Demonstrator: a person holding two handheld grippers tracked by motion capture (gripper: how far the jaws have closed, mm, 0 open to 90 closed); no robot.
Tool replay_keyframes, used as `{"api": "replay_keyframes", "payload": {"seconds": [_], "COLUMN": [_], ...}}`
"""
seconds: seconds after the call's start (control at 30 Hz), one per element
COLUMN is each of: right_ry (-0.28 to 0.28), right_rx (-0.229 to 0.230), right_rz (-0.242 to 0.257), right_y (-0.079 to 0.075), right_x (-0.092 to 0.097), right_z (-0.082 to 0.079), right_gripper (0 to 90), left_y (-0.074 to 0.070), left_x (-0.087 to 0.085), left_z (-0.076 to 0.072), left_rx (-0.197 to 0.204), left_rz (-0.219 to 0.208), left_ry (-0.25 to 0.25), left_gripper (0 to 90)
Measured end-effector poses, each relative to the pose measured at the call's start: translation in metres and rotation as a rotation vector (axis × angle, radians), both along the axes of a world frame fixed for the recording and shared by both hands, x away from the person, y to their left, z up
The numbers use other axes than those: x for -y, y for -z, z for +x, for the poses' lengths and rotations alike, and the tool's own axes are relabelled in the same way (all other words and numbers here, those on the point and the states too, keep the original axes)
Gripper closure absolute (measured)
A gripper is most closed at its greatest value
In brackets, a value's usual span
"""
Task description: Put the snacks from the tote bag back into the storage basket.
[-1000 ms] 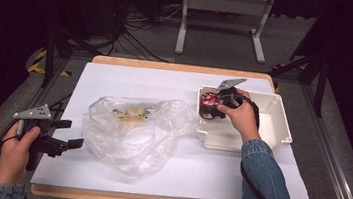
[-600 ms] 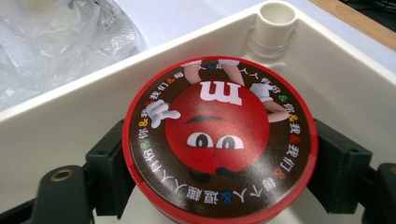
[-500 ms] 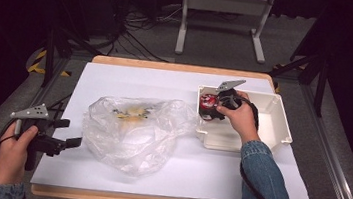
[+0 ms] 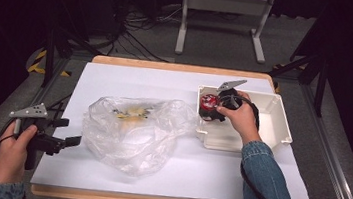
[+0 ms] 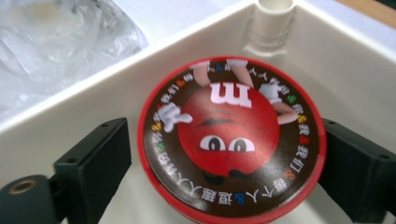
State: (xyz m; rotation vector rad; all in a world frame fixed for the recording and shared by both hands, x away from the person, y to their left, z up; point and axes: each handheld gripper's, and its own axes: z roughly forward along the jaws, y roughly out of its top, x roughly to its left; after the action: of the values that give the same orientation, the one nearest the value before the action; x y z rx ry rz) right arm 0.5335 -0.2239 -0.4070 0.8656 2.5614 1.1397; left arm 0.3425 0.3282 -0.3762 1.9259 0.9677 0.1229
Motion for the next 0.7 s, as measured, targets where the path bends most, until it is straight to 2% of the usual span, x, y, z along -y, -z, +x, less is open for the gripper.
{"api": "replay_keyframes", "payload": {"seconds": [0.37, 0.57, 0.7], "right_ry": [0.021, 0.042, 0.025], "right_rx": [0.066, 0.083, 0.098], "right_rz": [0.007, 0.044, 0.067], "right_y": [-0.033, -0.058, -0.071], "right_x": [0.005, 0.013, 0.018], "right_z": [-0.017, -0.038, -0.056], "right_gripper": [5.3, 5.4, 5.5], "left_y": [0.001, 0.004, 0.005], "left_x": [0.002, 0.004, 0.005], "left_z": [0.001, 0.001, 0.0], "left_rx": [-0.004, 0.0, -0.001], "left_rz": [0.013, 0.008, 0.007], "left_ry": [0.009, 0.029, 0.042], "left_gripper": [3.2, 3.1, 3.1]}}
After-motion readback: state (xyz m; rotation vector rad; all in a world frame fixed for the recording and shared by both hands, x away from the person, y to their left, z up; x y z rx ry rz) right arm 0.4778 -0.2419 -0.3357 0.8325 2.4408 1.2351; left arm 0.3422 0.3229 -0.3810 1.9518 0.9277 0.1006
